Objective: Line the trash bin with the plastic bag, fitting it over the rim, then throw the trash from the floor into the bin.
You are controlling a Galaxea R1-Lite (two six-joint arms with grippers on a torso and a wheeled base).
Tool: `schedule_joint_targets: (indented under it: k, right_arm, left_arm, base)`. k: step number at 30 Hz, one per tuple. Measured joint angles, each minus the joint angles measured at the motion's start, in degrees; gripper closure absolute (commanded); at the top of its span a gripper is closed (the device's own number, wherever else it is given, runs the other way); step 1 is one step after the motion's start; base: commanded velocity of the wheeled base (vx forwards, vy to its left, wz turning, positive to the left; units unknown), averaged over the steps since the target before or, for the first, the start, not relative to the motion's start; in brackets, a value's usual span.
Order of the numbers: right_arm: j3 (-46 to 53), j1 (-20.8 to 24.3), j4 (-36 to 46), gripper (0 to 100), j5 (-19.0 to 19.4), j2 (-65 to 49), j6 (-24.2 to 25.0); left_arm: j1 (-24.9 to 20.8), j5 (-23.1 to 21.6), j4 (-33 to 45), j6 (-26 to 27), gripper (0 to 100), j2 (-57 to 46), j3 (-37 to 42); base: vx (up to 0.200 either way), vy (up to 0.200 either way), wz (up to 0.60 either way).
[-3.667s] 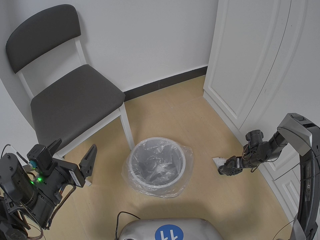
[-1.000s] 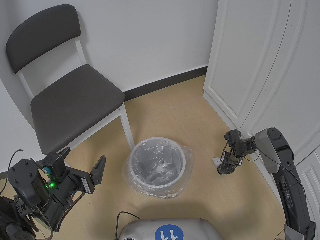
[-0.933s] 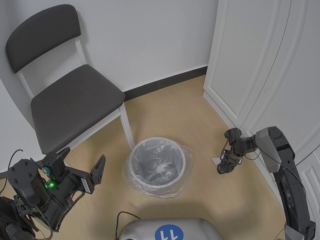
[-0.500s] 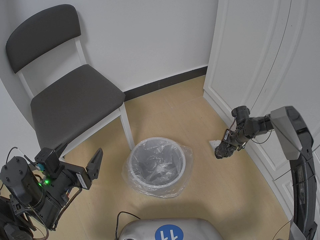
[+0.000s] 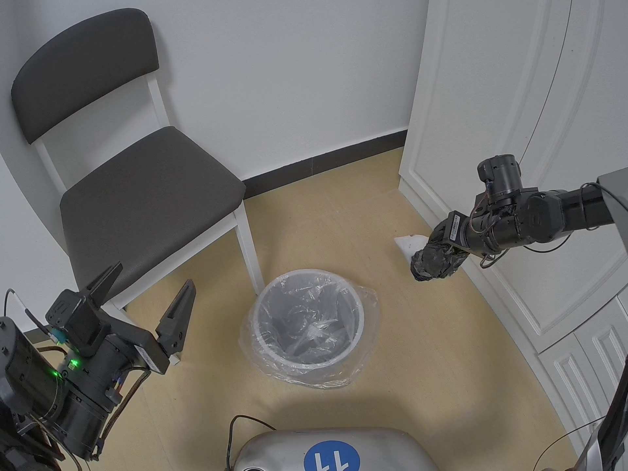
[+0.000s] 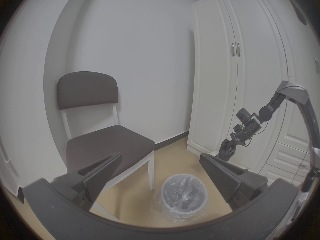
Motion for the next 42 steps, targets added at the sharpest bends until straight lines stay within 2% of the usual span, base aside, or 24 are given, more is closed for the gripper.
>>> schedule_joint_targets:
  k: [5,9,12,17,23,31,42]
  right_arm:
    - [8.22,7.80,-6.97,100,0.15,-6.90,-1.34]
    - [12.52,14.71,-9.51,100,-1.35,-10.68,-1.97]
    - [14.20,19.76,-10.67,100,-2.63,-12.47,-4.00]
    - [12.04,24.39,-11.81,100,-3.49,-12.02,-6.52]
    - [10.46,27.48,-11.98,100,-3.82,-9.62,-7.12]
    - [8.25,28.53,-12.06,100,-3.79,-4.04,-7.12]
    - [5.11,28.86,-11.81,100,-3.51,4.93,-7.07]
  left_arm:
    - [-0.21,-1.08,-1.23,1.40,0,-1.05,0.41]
    - [-0.05,-1.85,-1.06,1.65,0,-2.58,0.83]
    - [0.98,-2.13,1.71,1.80,0,-3.58,0.50]
    - [4.08,-2.05,7.75,1.97,0,-4.83,-1.24]
    - [11.73,-1.91,9.91,2.36,0,-6.36,-0.15]
    - [19.74,-2.30,10.48,4.72,0,-8.57,1.84]
    - [21.42,-2.55,10.70,4.44,0,-10.19,2.95]
  base:
    - [0.000,0.000,0.00]
    - [0.000,0.000,0.00]
    - [0.000,0.000,0.00]
    - [0.000,0.000,0.00]
    - [0.000,0.000,0.00]
    - [0.000,0.000,0.00]
    - [0.000,0.000,0.00]
